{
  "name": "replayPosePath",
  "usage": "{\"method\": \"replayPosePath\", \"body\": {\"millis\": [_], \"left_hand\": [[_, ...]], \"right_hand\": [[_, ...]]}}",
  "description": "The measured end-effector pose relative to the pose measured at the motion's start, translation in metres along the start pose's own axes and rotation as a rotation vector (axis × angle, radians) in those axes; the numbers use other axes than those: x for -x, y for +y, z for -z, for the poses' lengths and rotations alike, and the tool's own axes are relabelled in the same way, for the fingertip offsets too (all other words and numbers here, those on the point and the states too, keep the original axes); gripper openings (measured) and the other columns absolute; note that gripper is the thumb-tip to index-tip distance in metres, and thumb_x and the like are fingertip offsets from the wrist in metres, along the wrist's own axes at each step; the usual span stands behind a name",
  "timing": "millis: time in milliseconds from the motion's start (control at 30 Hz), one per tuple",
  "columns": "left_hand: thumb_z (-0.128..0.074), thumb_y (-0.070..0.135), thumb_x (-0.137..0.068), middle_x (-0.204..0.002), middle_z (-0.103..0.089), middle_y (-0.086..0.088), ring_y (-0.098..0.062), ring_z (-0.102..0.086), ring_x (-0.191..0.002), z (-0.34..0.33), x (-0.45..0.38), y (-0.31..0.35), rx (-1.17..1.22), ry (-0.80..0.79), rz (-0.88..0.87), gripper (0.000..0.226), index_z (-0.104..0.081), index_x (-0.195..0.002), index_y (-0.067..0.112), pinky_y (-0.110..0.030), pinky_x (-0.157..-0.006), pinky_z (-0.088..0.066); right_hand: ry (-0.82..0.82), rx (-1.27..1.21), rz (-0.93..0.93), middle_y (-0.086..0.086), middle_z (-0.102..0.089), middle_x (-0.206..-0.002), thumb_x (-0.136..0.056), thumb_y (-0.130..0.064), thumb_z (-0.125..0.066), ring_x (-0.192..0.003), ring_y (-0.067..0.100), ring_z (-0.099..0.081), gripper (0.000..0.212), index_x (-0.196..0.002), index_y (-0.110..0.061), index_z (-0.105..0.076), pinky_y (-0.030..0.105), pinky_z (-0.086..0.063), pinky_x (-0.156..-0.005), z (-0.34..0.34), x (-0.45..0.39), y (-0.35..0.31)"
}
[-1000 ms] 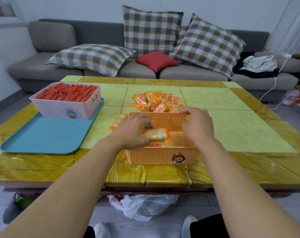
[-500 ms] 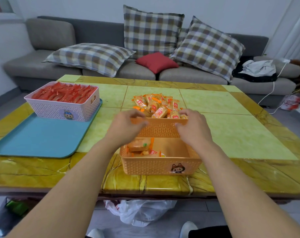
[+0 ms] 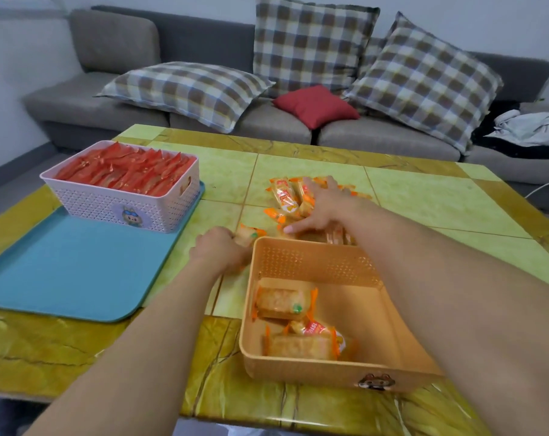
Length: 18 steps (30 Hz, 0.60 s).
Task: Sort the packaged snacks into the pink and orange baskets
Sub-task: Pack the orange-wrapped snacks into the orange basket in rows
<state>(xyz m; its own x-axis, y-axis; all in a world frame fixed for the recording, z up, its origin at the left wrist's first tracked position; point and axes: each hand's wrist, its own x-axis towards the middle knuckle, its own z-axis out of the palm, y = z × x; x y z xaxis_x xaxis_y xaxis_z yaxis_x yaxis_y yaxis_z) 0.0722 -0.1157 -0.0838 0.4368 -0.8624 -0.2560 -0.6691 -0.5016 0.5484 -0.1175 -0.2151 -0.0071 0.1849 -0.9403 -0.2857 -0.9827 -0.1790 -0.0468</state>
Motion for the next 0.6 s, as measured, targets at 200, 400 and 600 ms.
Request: {"method": "replayPosePath", "body": {"millis": [200, 400, 600], "left_hand": [[-0.071, 0.039, -0.09, -0.114, -0.068, -0.008, -0.023, -0.064, -0.094, 0.002, -0.012, 0.01, 0.567, 0.113, -0.022, 0.046, -0.059, -0.127, 0.015, -0.031, -0.073, -0.048], [-0.066, 0.035, -0.096, -0.105, -0.075, -0.012, -0.027, -0.072, -0.089, -0.006, 0.001, 0.033, 0.829, -0.271, -0.129, 0.034, -0.058, -0.126, 0.021, -0.046, -0.084, -0.058], [-0.074, 0.016, -0.091, -0.102, -0.075, -0.019, -0.027, -0.072, -0.081, -0.007, 0.004, 0.032, 1.012, -0.44, -0.081, 0.043, -0.054, -0.128, 0.015, -0.048, -0.085, -0.057]], "right_hand": [[0.07, 0.12, 0.14, 0.011, -0.022, -0.154, -0.069, -0.077, -0.072, -0.137, 0.041, -0.04, 0.104, -0.155, -0.038, -0.03, 0.051, -0.04, -0.11, -0.008, -0.016, -0.009], [0.189, -0.024, 0.283, 0.002, -0.039, -0.122, -0.08, -0.042, -0.08, -0.1, 0.026, -0.057, 0.059, -0.134, -0.031, -0.058, 0.038, -0.053, -0.084, -0.015, -0.008, -0.012], [0.333, -0.178, 0.314, 0.005, -0.047, -0.122, -0.085, -0.022, -0.076, -0.099, 0.026, -0.058, 0.039, -0.123, -0.026, -0.067, 0.032, -0.047, -0.082, -0.022, 0.0, -0.016]]}}
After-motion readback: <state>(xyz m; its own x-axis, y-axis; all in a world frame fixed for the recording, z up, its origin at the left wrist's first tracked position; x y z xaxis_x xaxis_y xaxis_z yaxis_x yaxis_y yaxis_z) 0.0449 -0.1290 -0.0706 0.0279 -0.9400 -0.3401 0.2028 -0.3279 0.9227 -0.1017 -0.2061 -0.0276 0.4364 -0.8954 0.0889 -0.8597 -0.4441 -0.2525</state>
